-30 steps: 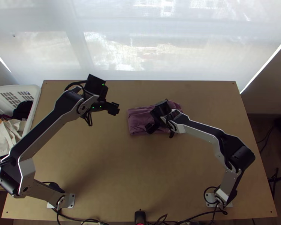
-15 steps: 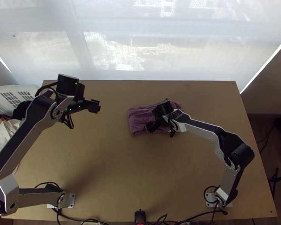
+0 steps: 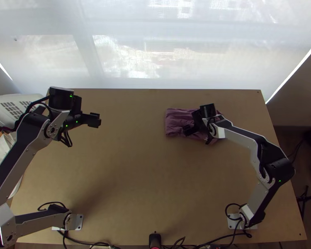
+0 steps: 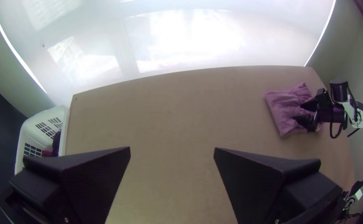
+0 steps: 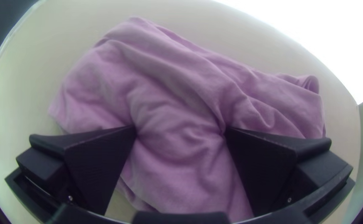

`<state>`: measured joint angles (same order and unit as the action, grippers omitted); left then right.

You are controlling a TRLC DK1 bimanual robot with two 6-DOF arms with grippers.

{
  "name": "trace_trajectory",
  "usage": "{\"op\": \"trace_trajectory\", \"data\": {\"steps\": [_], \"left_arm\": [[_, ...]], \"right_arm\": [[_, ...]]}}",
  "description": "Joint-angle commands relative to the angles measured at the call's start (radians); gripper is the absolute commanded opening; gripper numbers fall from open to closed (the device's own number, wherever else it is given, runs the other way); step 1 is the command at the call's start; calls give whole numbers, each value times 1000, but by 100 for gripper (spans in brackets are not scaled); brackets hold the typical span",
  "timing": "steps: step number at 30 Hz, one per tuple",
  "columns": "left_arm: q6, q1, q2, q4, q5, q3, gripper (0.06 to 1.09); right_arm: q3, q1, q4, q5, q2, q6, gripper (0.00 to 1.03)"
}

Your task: Fold the t-shirt

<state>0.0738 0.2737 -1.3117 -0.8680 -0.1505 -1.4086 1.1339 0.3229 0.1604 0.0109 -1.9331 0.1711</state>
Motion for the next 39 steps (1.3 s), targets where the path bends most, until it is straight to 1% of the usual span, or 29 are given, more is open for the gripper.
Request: {"op": "trace_trajectory", "data": {"steps": [1, 10, 16, 20, 24, 33, 39], "left_arm": [[-9, -25, 35, 0, 2, 31, 104], [-28, -41, 121, 0, 0, 97, 104], [-49, -67, 170, -2, 0, 129, 104], [-48, -71, 189, -5, 0, 148, 104], [-42, -71, 204, -8, 2, 163, 104], [-42, -80, 239, -31, -1, 183, 104], [-46, -90, 247, -40, -1, 188, 104]], "right_arm": [[-17, -171, -18, -3, 10, 42, 98], [76, -400, -21, -3, -66, 102, 98], [142, -502, -21, -2, -118, 110, 98], [201, -541, -21, -3, -141, 111, 98], [264, -565, -19, -3, -167, 90, 98], [351, -570, -10, -9, -218, 61, 98], [448, -581, 7, -42, -293, 61, 98]]}}
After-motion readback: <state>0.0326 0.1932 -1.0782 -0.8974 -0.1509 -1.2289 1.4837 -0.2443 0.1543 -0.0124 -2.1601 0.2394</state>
